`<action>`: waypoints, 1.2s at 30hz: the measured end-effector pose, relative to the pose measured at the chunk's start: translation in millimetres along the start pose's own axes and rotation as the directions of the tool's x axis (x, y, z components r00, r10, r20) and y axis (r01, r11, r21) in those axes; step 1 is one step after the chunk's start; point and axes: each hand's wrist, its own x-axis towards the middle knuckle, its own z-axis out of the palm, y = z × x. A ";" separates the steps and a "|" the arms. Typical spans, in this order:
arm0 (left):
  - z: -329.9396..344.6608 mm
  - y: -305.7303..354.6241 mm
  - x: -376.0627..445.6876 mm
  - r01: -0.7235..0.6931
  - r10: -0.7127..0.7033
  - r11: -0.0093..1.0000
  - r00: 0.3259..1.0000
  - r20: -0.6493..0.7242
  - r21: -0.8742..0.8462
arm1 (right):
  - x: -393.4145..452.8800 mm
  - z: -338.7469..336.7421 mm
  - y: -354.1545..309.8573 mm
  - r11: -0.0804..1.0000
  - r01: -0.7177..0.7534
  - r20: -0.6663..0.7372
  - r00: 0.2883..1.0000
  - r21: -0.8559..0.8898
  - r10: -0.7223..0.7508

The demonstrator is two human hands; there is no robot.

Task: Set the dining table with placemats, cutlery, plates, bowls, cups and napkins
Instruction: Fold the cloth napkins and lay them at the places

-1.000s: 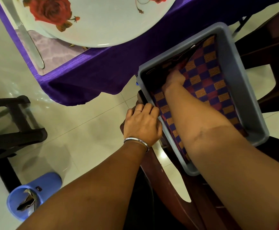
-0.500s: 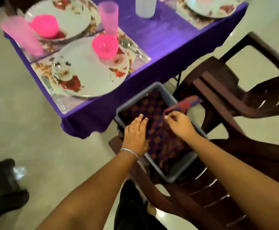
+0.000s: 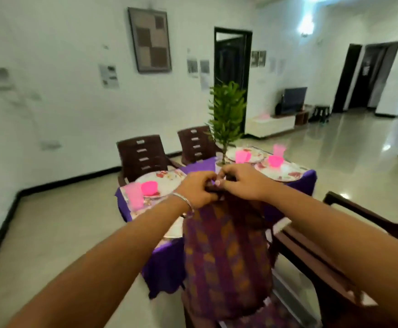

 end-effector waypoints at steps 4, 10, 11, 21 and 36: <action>-102.5 8.2 -19.3 0.148 -0.156 0.970 0.987 0.025 0.192 | 32.8 -44.5 -60.3 0.986 0.164 -0.030 0.986 -0.014 -0.165; -247.5 -4.0 -80.7 0.442 -0.440 0.838 0.894 -0.086 0.320 | 84.5 -89.7 -136.7 0.917 0.361 -0.173 0.905 -0.169 -0.389; -272.4 -4.9 -92.8 0.476 -0.458 0.833 0.879 -0.131 0.281 | 93.4 -95.3 -149.4 0.910 0.381 -0.203 0.889 -0.166 -0.409; -431.9 27.7 -133.9 0.246 -0.162 0.968 0.777 -0.609 0.057 | 163.5 -111.2 -289.6 0.852 0.523 -0.204 0.831 -0.030 -0.517; -538.1 4.3 -188.4 0.485 -0.188 0.589 0.860 -0.475 0.647 | 228.1 -110.9 -434.8 0.772 0.614 -0.425 0.663 -0.163 -0.617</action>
